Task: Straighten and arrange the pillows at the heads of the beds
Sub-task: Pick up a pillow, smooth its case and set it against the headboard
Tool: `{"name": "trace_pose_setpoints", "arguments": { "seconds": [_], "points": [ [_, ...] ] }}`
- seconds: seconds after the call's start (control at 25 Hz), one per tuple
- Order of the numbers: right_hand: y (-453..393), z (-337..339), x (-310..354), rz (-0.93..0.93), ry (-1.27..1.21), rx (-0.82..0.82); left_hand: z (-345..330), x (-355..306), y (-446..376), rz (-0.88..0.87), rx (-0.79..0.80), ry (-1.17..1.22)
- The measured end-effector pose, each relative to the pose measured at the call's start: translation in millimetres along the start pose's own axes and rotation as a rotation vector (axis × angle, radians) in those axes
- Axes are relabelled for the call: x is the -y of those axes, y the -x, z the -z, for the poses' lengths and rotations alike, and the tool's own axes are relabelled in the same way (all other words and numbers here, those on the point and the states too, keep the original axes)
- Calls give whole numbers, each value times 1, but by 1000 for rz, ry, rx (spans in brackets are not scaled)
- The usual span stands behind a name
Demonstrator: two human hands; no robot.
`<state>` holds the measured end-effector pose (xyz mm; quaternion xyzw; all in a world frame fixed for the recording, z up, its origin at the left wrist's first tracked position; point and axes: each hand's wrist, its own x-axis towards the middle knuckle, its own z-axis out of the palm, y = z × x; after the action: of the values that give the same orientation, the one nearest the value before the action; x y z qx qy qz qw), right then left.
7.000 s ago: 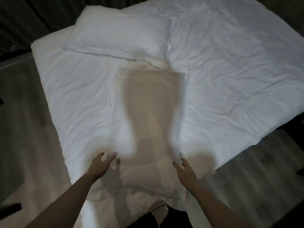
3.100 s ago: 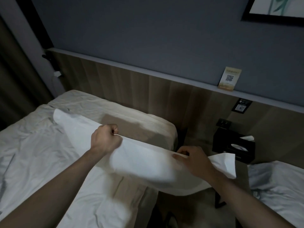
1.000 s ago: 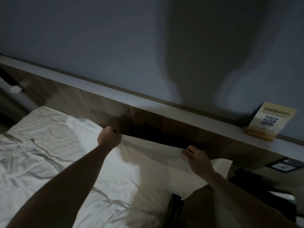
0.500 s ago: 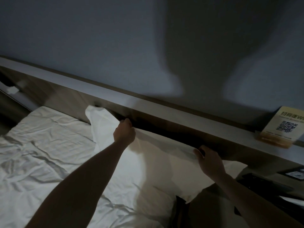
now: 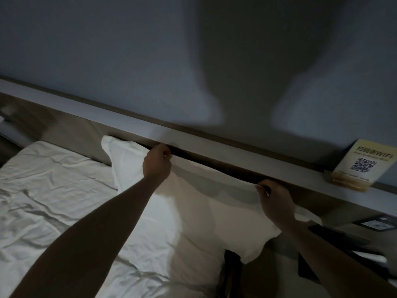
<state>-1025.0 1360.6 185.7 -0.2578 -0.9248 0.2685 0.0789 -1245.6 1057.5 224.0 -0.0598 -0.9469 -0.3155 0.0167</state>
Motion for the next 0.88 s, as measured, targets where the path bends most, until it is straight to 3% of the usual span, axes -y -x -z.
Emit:
{"name": "trace_pose_setpoints", "arguments": {
  "seconds": [0.12,0.28,0.4,0.56,0.68,0.88],
  "points": [
    [4,-10,-7,-45,103,80,-4,9,5,52,81,-42],
    [18,-15,-11,-119,149,30,-6,22,18,81,122,-85],
    [26,-12,-28,-212,195,99,-10,42,17,272,177,-50],
    [25,-7,-34,-226,195,120,-11,31,4,542,392,162],
    [17,2,-29,-231,94,169,-20,5,3,655,366,370],
    [23,20,-34,-152,73,122,-42,-16,4,596,281,480]
  ]
}}
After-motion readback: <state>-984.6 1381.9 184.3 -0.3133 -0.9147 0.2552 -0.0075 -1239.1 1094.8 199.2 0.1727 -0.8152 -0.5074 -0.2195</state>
